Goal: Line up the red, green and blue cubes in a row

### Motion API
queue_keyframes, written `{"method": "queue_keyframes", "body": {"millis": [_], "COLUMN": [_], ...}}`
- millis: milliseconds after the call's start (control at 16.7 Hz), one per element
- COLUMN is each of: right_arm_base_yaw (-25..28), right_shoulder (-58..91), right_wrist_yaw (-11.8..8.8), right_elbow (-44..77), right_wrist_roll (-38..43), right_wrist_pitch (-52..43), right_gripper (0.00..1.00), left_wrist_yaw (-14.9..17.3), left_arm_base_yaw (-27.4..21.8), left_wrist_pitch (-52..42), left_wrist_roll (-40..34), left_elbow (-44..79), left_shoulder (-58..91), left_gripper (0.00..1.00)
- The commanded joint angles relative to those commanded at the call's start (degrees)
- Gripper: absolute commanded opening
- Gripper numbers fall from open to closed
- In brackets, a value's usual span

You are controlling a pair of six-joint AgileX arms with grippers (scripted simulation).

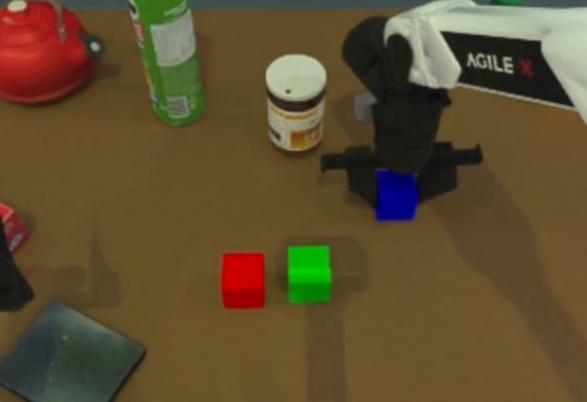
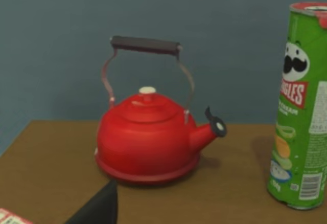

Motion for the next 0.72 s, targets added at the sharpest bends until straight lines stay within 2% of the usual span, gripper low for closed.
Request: {"method": "queue_keyframes", "body": {"millis": [180,480,720], "right_arm_base_yaw": [0.2,0.5,0.2], "right_shoulder": [-0.6,-3.7,-3.9], "right_wrist_yaw": [0.0,0.0,-0.1], "right_elbow": [2.0,8.4,8.8], "right_wrist_roll": [0.0,-0.1,0.0], "right_wrist_pitch": [-2.4,-12.4,-12.9], "right_gripper": [0.0,0.0,0.0], "left_wrist_yaw": [0.0,0.0,0.0], "left_arm_base_yaw": [0.0,0.0,0.0], "left_wrist_pitch": [0.0,0.0,0.0], "left_wrist_roll": [0.0,0.0,0.0], "left_elbow": [0.0,0.0,0.0], "left_shoulder": [0.0,0.0,0.0], "left_gripper": [1.0,1.0,1.0]}}
